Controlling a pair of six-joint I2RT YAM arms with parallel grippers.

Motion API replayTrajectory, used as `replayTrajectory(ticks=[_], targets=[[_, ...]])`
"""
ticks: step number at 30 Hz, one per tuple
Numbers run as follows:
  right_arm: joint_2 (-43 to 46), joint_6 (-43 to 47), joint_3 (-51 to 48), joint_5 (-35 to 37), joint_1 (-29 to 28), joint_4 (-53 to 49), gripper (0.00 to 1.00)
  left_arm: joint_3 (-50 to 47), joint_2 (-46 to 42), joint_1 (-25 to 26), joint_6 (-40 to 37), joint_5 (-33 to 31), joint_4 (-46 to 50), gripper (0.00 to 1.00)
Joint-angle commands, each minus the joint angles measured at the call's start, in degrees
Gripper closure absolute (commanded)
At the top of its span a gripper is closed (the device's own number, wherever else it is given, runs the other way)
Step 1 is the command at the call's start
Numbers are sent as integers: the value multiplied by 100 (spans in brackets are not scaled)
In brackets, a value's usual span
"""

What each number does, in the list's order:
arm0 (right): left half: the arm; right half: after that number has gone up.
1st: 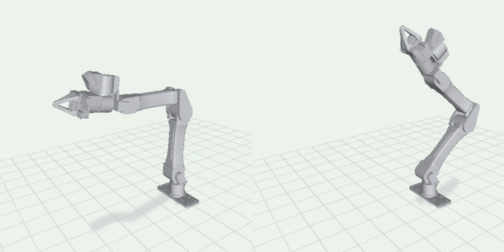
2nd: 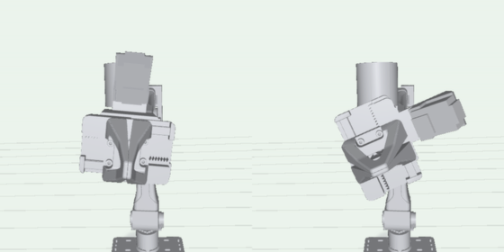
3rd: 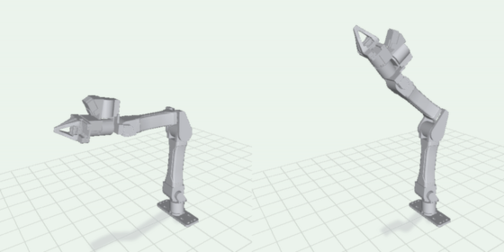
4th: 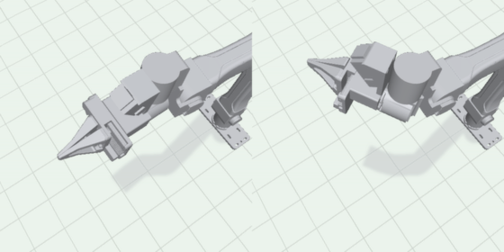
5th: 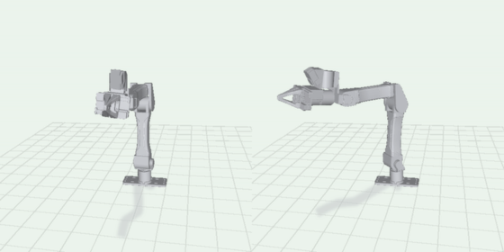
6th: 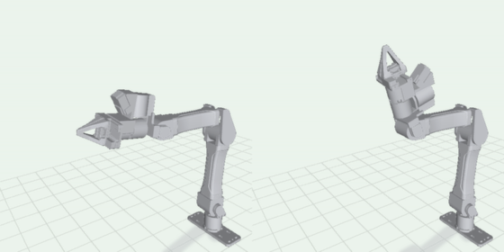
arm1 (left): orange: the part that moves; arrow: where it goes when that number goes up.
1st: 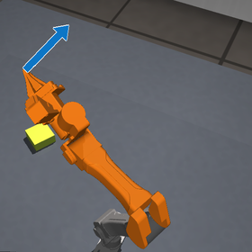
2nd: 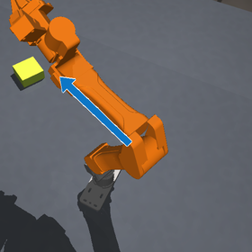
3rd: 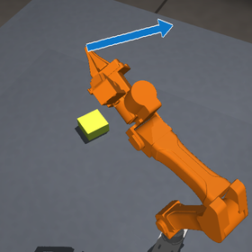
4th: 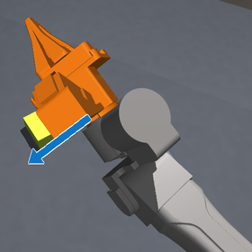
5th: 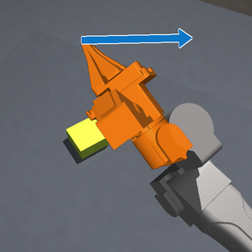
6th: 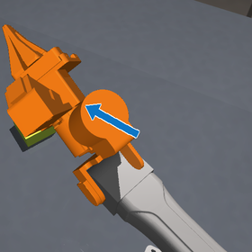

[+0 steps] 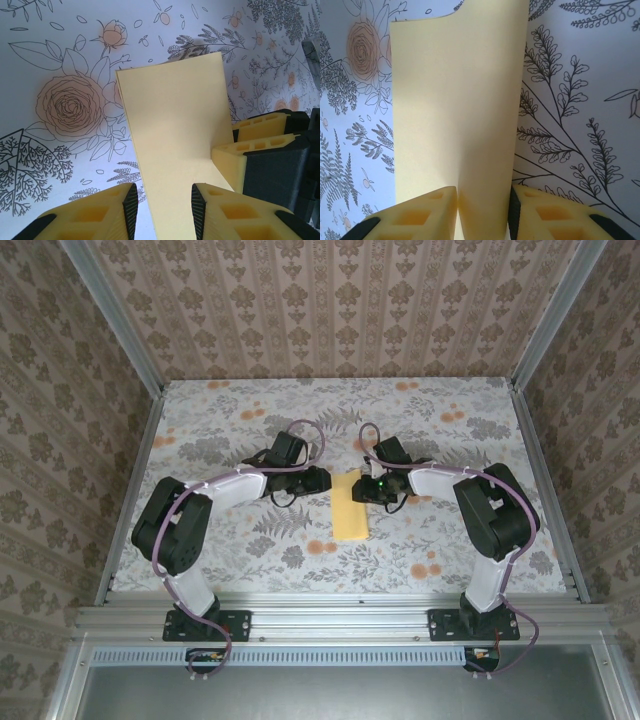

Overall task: Fold a paper plane with a square sheet of paper (pick it up from the middle)
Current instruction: Hold the square sheet of paper at the center of the table.

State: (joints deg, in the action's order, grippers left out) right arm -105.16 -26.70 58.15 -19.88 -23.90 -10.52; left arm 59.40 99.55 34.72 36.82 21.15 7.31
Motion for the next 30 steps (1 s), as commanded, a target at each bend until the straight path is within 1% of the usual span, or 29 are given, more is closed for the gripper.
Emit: replayTrajectory(ticks=[1,16,30], targets=[[-144,64,47,229,-23,-451,64,-48,-90,-44,-55,22,42,63],[-176,9,-12,317,-75,-465,64,-38,236,135,237,170,-324,62],[-181,205,-3,362,-115,-553,64,34,609,333,432,238,-607,65]])
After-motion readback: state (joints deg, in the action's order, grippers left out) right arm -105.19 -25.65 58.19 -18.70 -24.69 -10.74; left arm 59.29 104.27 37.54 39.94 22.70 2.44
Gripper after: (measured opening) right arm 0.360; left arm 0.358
